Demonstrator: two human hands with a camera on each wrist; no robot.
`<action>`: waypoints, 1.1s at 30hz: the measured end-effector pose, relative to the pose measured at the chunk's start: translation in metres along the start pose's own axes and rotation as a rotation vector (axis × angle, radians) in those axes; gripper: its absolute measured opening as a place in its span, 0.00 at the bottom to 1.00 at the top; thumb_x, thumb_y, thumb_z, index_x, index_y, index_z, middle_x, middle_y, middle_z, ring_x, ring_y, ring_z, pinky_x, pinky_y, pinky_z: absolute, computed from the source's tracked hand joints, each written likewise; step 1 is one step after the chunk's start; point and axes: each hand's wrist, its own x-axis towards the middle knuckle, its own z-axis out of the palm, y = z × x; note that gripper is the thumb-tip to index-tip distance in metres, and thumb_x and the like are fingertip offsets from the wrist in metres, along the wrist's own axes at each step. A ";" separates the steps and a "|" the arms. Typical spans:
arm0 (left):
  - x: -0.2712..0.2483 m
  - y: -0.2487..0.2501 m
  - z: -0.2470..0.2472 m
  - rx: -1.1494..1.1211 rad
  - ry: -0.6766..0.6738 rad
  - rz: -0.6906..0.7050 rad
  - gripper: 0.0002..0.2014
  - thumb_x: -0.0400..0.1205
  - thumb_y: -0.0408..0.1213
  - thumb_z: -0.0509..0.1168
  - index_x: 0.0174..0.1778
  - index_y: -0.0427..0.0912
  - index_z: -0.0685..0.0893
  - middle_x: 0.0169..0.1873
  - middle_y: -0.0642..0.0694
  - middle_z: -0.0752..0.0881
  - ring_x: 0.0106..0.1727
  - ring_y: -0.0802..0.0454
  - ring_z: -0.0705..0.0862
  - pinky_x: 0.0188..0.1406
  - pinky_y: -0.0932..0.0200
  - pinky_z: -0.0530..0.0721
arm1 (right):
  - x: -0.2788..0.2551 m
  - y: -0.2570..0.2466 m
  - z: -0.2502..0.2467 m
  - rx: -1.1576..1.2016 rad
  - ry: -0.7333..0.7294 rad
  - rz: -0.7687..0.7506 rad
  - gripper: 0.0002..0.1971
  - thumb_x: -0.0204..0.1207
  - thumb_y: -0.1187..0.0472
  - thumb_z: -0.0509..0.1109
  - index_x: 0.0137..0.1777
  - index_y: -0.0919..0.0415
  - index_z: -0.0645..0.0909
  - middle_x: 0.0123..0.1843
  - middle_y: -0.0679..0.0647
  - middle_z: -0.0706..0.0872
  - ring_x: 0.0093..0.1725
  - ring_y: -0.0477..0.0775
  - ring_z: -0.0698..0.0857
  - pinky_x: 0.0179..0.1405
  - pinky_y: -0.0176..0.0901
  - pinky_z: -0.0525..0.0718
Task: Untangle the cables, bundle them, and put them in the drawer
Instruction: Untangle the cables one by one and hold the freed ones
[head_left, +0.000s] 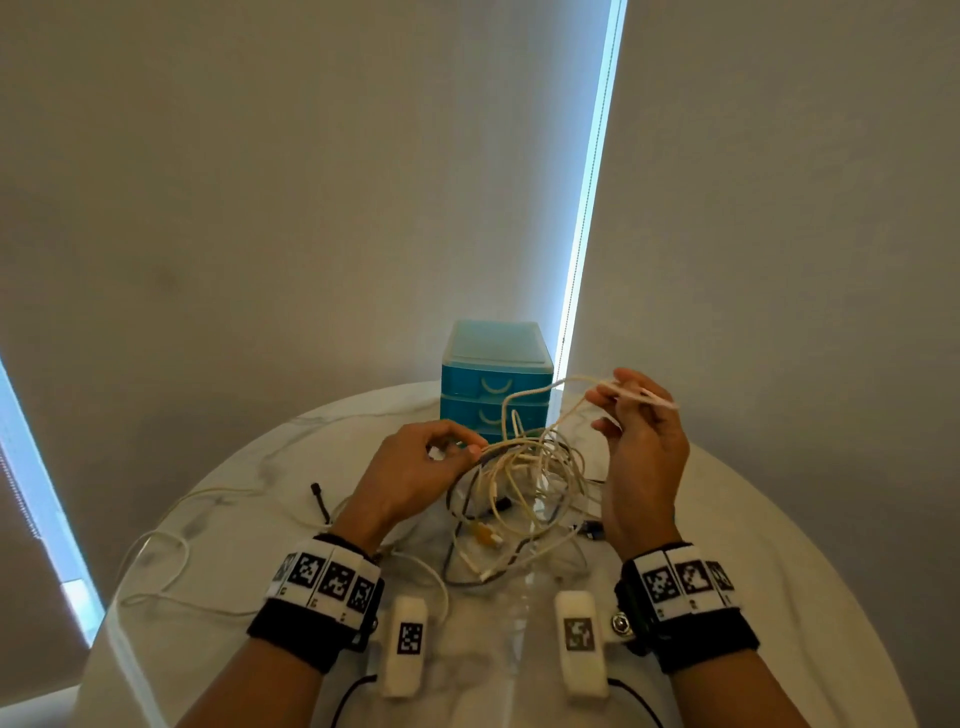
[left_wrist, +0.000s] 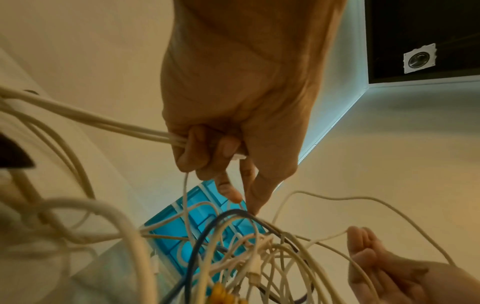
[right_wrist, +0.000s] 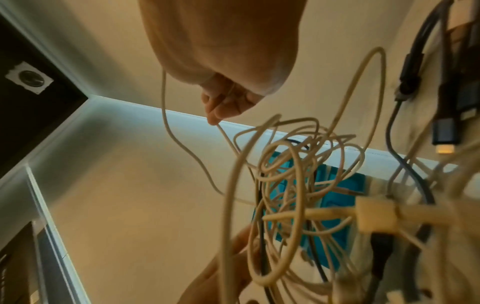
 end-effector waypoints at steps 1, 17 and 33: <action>-0.001 0.002 -0.001 -0.037 0.019 0.025 0.07 0.85 0.47 0.77 0.55 0.65 0.94 0.43 0.62 0.92 0.51 0.67 0.87 0.44 0.69 0.75 | -0.002 -0.004 0.003 0.019 -0.050 0.018 0.10 0.93 0.62 0.66 0.66 0.61 0.88 0.53 0.54 0.94 0.55 0.53 0.94 0.45 0.38 0.87; -0.003 0.020 0.000 -0.136 0.189 0.077 0.04 0.82 0.51 0.79 0.47 0.58 0.97 0.42 0.60 0.95 0.46 0.67 0.92 0.46 0.71 0.84 | -0.028 0.006 0.014 -0.654 -0.638 0.090 0.30 0.83 0.51 0.80 0.82 0.44 0.72 0.57 0.48 0.87 0.53 0.45 0.91 0.50 0.33 0.89; -0.006 0.038 -0.005 -0.608 0.348 0.111 0.08 0.83 0.37 0.79 0.54 0.37 0.96 0.49 0.48 0.97 0.54 0.55 0.95 0.54 0.66 0.90 | -0.034 0.010 0.019 -0.821 -0.597 -0.134 0.08 0.84 0.53 0.78 0.60 0.44 0.86 0.51 0.40 0.87 0.54 0.36 0.85 0.47 0.25 0.83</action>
